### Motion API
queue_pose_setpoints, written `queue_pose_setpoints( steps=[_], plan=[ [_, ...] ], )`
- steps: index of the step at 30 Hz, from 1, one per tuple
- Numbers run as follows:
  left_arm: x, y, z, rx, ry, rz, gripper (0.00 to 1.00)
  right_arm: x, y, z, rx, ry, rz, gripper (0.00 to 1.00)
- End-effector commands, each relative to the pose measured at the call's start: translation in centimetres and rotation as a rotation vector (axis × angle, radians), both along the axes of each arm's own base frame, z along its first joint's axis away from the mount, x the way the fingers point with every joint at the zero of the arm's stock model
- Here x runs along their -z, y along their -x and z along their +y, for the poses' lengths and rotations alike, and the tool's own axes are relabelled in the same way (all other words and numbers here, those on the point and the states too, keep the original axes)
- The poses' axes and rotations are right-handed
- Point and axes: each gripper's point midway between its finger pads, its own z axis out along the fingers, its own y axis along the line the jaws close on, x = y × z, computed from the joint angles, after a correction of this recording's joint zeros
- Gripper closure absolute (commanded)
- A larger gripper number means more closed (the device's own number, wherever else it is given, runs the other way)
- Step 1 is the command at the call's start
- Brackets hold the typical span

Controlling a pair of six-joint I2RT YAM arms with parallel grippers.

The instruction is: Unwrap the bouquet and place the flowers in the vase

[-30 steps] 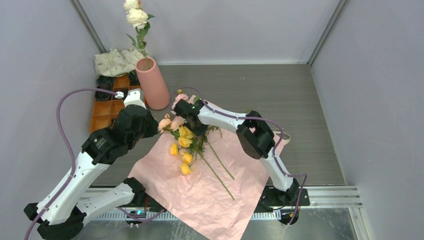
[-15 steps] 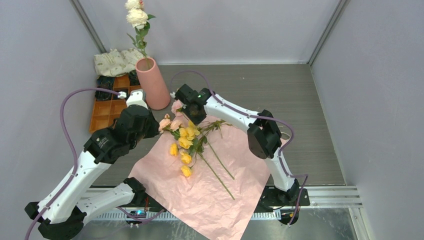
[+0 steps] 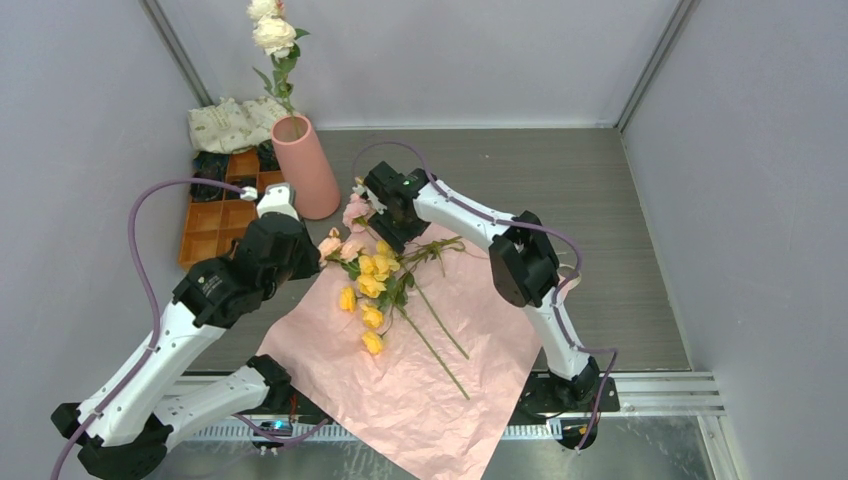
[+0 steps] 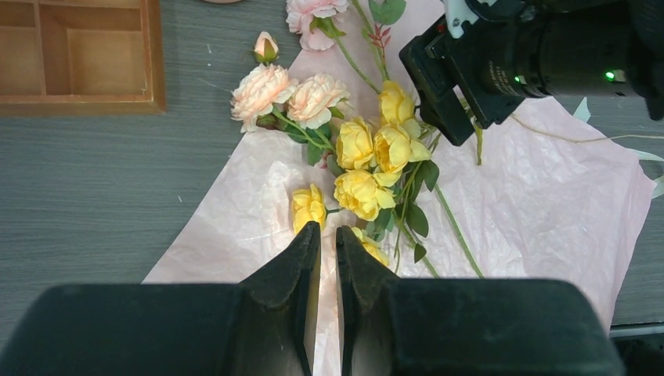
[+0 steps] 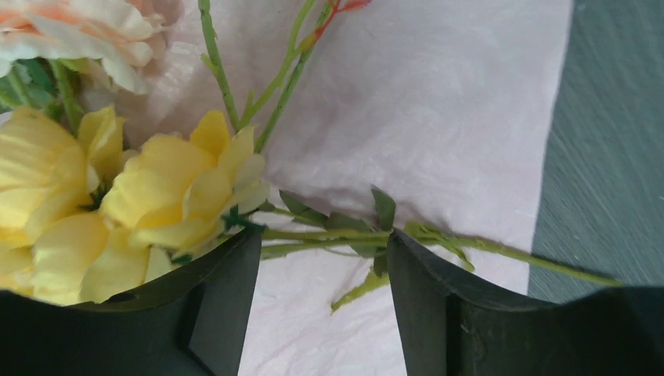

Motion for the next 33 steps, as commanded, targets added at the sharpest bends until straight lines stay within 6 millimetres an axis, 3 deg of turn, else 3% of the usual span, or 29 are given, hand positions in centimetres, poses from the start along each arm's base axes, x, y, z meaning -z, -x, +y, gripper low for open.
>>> queue_pose_setpoints(
  steps=[1,4,9,12,14,16,19,23,27,33],
  plan=[
    [-0.8,-0.3,-0.1,-0.013,0.043,-0.043,0.86,1.0,-1.2,0.3,-0.036,-0.054,0.054,0.34],
    [-0.8,-0.2,0.2,-0.021,0.029,-0.04,0.86,1.8,-0.5,1.1,-0.061,-0.089,0.131,0.36],
    [-0.8,-0.1,0.4,-0.027,0.032,-0.047,0.86,3.7,0.3,1.9,-0.08,-0.117,0.201,0.49],
    [-0.7,-0.1,0.2,-0.02,0.034,-0.041,0.86,4.4,0.3,2.1,-0.075,-0.119,0.213,0.8],
    [-0.7,0.0,0.2,-0.019,0.04,-0.038,0.86,4.2,0.0,1.9,-0.063,-0.115,0.202,0.94],
    [-0.8,0.0,0.0,-0.014,0.052,-0.042,0.86,3.1,-0.4,1.9,-0.048,-0.123,0.168,0.99],
    [-1.1,0.0,-0.3,-0.004,0.069,-0.049,0.86,0.0,-1.1,1.8,-0.021,-0.149,0.098,0.99],
    [-1.5,-0.1,-0.8,0.016,0.082,-0.049,0.85,-5.7,-1.9,1.2,0.046,-0.193,-0.003,0.99],
    [-1.9,-0.1,-1.4,0.038,0.098,-0.053,0.85,-10.8,-1.7,0.5,0.11,-0.254,-0.072,0.99],
    [-2.6,-0.1,-2.3,0.075,0.138,-0.066,0.84,-16.7,-0.2,-0.6,0.186,-0.378,-0.123,0.99]
  ],
)
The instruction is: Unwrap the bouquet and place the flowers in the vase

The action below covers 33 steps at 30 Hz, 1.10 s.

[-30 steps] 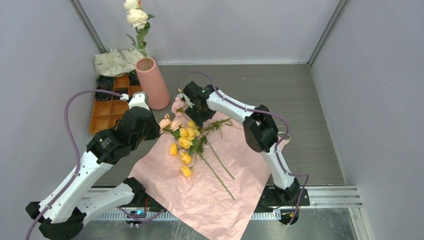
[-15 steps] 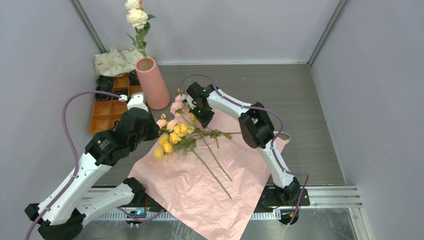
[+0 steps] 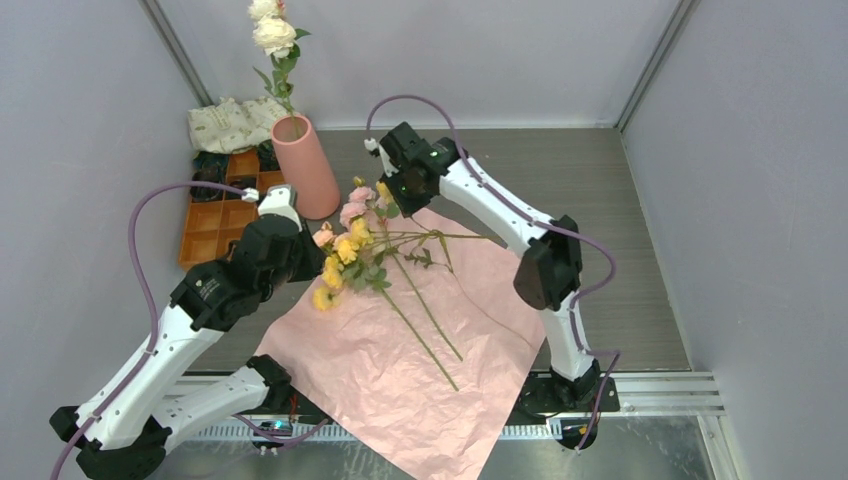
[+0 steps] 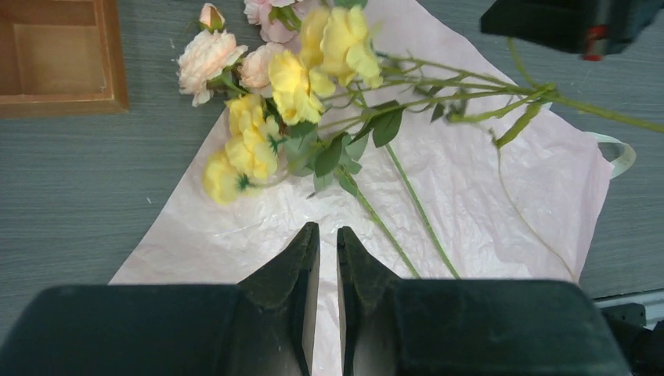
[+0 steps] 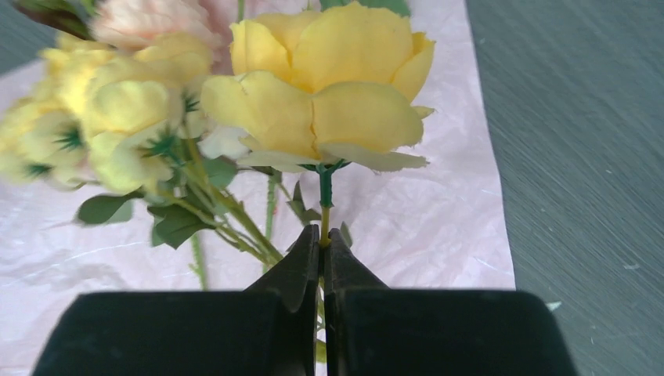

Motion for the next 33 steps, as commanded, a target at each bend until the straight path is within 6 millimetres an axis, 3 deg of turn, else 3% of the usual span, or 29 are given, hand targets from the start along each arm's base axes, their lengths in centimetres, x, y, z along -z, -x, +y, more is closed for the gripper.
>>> queue_pose_setpoints(
  steps=[1,6,9,15,21,27,33],
  plan=[
    [-2.6,-0.6,-1.5,0.036,0.092,-0.068,0.84,-8.3,1.1,-1.0,0.094,-0.152,-0.098,0.99],
    [-2.9,-0.8,-3.5,0.097,0.156,-0.07,0.83,-11.0,1.7,-2.4,0.204,-0.227,-0.104,0.99],
    [-2.9,-1.2,-6.0,0.158,0.253,-0.074,0.79,-12.0,2.2,-2.9,0.249,-0.296,-0.09,0.99],
    [-1.3,-2.5,-12.3,0.283,0.485,-0.026,0.63,-10.6,3.8,-2.3,0.299,-0.414,-0.028,0.99],
    [-0.5,-4.7,-17.0,0.394,0.73,-0.076,0.5,-11.7,4.4,-1.8,0.306,-0.522,-0.027,0.99],
    [0.4,-6.0,-18.7,0.442,0.974,-0.055,0.47,-11.9,4.6,-3.1,0.355,-0.535,-0.052,0.99],
    [3.0,-7.1,-18.2,0.374,1.13,-0.039,0.38,-11.9,5.2,-3.7,0.372,-0.571,-0.046,0.99]
  ],
)
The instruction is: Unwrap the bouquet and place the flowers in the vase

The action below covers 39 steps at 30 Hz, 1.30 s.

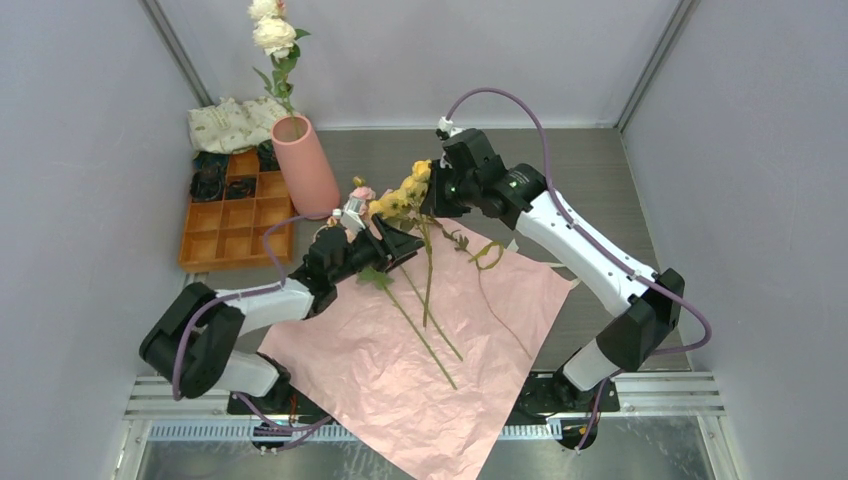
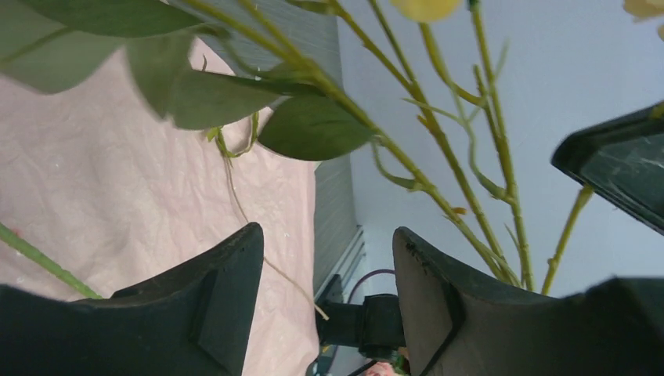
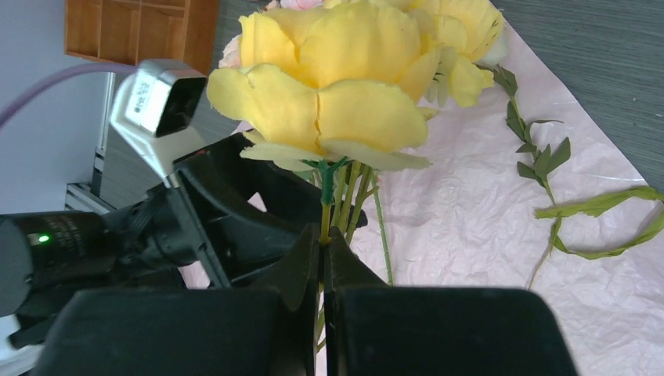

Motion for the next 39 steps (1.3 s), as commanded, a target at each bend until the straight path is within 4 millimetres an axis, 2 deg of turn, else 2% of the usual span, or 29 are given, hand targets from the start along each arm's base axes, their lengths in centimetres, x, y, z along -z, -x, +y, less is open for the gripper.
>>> queue_pose_setpoints(
  steps=[1,5,10,14,23,33,39],
  plan=[
    [-4.8,-0.5,-0.5,0.015,0.258,-0.113,0.38,-3.1,-0.1,0.1,0.027,-0.114,-0.076,0.99],
    [-4.2,-0.7,-0.7,0.028,0.309,-0.112,0.44,-2.9,-0.3,-0.8,0.051,-0.089,-0.095,0.99],
    [-2.3,-0.3,0.5,-0.028,0.339,-0.082,0.48,-3.0,-0.5,-1.5,0.059,-0.068,-0.114,0.99],
    [-2.2,-0.6,1.0,-0.061,0.348,-0.088,0.49,-3.1,-0.4,-1.6,0.06,-0.073,-0.119,0.99],
    [-1.8,-3.0,2.3,-0.175,0.37,-0.076,0.43,-3.5,0.7,-1.5,0.034,-0.123,-0.121,0.99],
    [-0.2,-6.2,0.5,-0.181,0.37,-0.04,0.42,-3.2,1.9,-0.4,-0.017,-0.193,-0.091,0.99],
    [-0.8,-7.7,0.5,-0.207,0.383,-0.065,0.41,-2.1,3.1,0.0,-0.04,-0.216,-0.056,0.99]
  ],
)
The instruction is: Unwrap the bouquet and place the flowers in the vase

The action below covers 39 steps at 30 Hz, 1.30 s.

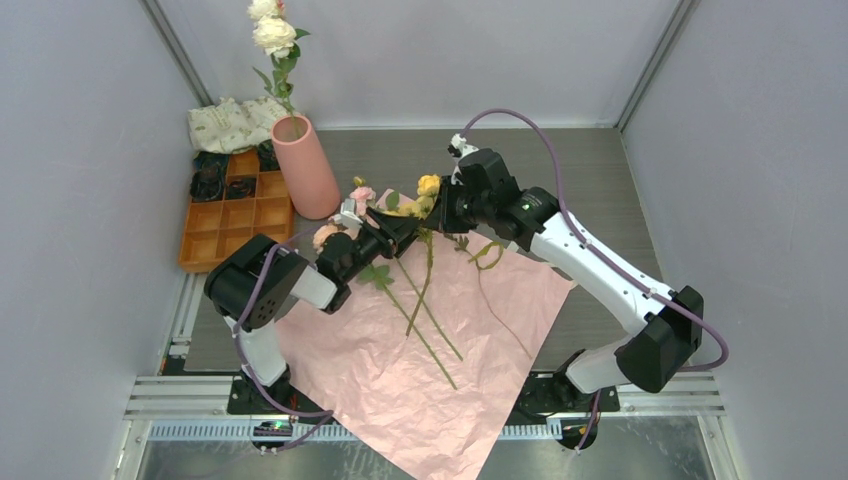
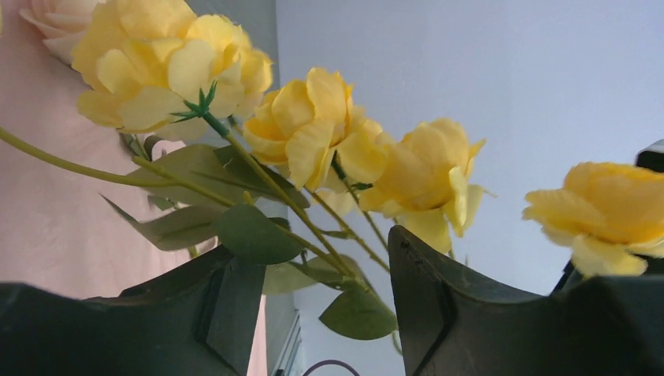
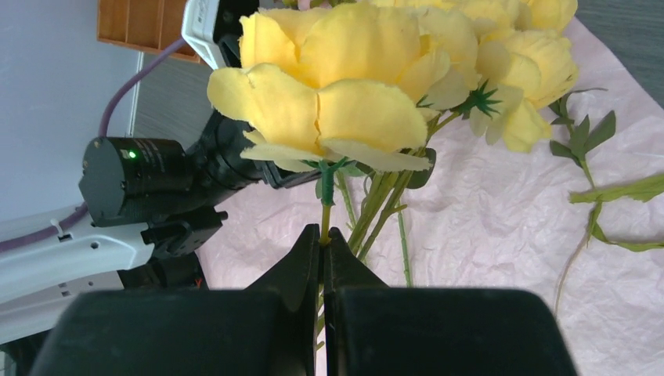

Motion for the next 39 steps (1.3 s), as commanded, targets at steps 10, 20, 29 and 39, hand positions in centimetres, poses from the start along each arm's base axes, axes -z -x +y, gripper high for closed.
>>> queue_pose_setpoints(
  steps=[10,20,29,39],
  plan=[
    [-5.3,-2.9,-0.5,-0.01,0.089,-0.158,0.57,-2.1,2.2,0.5,-0.037,-0.107,-0.041,0.99],
    [-8.3,-2.2,-0.5,0.012,0.103,-0.234,0.98,-1.9,2.3,-0.7,-0.01,-0.066,-0.051,0.99],
    [-15.1,0.1,0.9,-0.01,-0.138,-0.388,1.0,-3.0,2.5,-1.9,0.01,-0.038,-0.095,0.61],
    [-27.3,3.8,9.3,-0.289,-0.603,-0.641,1.0,-6.6,3.7,-3.9,0.037,-0.086,-0.199,0.32]
  ],
)
